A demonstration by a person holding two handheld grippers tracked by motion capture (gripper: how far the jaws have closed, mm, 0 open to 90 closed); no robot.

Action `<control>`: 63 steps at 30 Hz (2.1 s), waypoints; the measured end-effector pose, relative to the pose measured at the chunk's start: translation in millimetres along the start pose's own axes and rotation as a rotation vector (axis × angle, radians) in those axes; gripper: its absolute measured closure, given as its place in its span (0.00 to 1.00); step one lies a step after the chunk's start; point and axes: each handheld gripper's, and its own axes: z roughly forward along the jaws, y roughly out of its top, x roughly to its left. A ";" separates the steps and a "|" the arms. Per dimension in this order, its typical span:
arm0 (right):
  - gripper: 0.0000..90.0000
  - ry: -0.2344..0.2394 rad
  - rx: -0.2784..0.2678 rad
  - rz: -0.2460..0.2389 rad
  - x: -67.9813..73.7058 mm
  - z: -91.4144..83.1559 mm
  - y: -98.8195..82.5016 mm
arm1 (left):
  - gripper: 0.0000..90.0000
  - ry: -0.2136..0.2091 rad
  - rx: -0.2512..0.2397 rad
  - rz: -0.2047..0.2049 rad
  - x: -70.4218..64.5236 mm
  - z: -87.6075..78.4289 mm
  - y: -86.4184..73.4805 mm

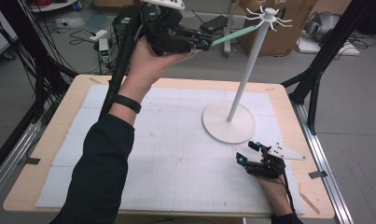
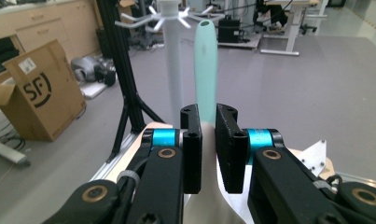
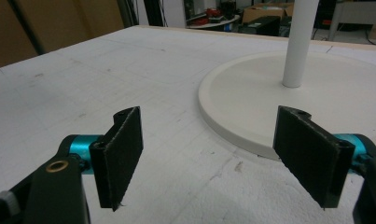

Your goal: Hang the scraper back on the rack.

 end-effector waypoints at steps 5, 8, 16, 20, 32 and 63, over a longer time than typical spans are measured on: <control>0.26 0.000 0.000 0.001 0.0 0.1 0.0 | 0.91 0.003 0.004 -0.006 1.6 -1.2 -0.5; 0.26 -0.001 0.000 -0.004 0.0 0.1 0.0 | 0.91 0.008 0.008 -0.005 3.2 -0.8 -1.1; 0.26 -0.001 -0.001 0.001 0.0 0.1 0.0 | 0.91 0.016 0.011 0.003 3.4 1.7 0.1; 0.26 -0.002 -0.001 0.000 0.0 0.1 0.0 | 0.91 0.018 0.011 0.006 3.2 2.5 1.2; 0.26 0.000 -0.001 0.002 0.1 0.1 0.0 | 0.91 0.027 0.032 0.018 1.2 9.0 1.1; 0.26 0.003 -0.001 0.004 -0.3 0.1 0.0 | 0.90 0.075 0.066 0.026 9.4 14.0 -3.9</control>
